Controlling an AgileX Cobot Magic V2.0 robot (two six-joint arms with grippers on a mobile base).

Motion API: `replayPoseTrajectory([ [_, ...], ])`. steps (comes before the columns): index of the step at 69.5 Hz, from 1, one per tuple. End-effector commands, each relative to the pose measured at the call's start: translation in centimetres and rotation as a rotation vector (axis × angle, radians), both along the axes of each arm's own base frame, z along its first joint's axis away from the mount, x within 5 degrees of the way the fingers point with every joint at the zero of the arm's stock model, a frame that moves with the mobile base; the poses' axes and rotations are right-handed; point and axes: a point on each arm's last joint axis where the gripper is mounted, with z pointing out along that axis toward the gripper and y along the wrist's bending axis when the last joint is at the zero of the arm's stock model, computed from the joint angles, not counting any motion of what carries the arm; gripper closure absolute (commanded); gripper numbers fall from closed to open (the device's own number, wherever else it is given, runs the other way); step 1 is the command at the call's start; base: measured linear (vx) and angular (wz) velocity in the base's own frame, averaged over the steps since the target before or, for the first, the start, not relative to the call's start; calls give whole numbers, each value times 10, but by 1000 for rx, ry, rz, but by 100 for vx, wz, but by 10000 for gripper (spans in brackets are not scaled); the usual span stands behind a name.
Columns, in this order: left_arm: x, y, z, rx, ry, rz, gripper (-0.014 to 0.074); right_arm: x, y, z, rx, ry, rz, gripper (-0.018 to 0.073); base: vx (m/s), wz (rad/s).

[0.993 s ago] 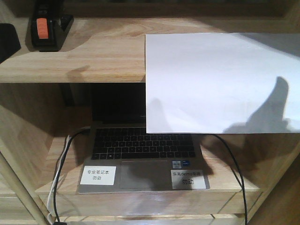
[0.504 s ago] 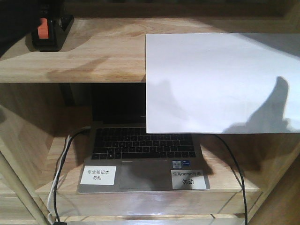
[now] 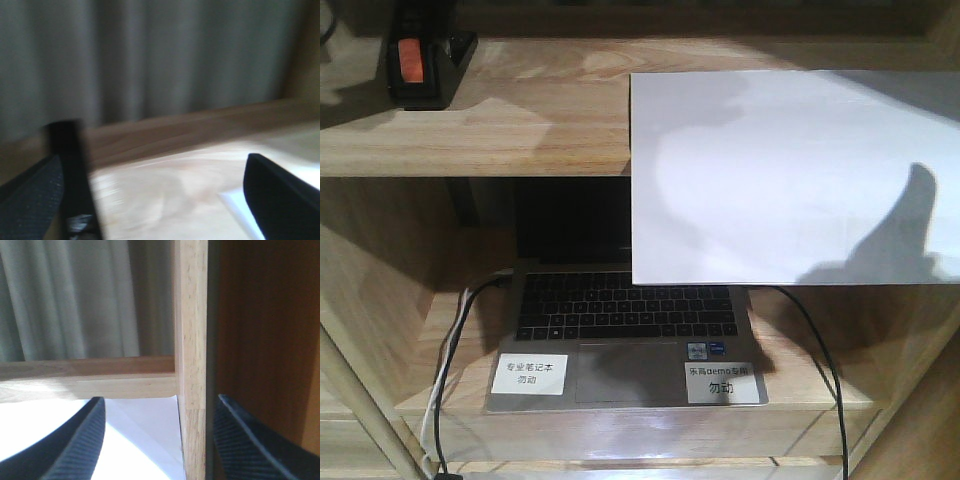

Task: Grab stapler and paper to desk for stapling
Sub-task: 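Move the left gripper up toward the black stapler on the shelf, then close the left gripper on the black stapler and lift it off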

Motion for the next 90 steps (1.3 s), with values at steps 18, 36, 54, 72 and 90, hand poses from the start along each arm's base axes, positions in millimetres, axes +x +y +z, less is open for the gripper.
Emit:
replayPoseTrajectory([
  [18, 36, -10, 12, -4, 45, 182, -81, -1, -1, 14, -9, -88, -11, 118, 0, 0],
  [36, 63, -11, -9, 50, 114, 253, -66, -1, -1, 14, -9, -87, -11, 118, 0, 0],
  [54, 80, -5, -22, 14, 180, 264, -62, -1, -1, 14, -9, -87, -11, 118, 0, 0],
  [72, 83, -2, -23, 25, 186, 269, 2, -1, -1, 14, -9, -87, -11, 118, 0, 0],
  [90, 83, -2, -23, 28, 185, 268, 262, -1, -1, 14, -9, -87, -11, 118, 0, 0],
])
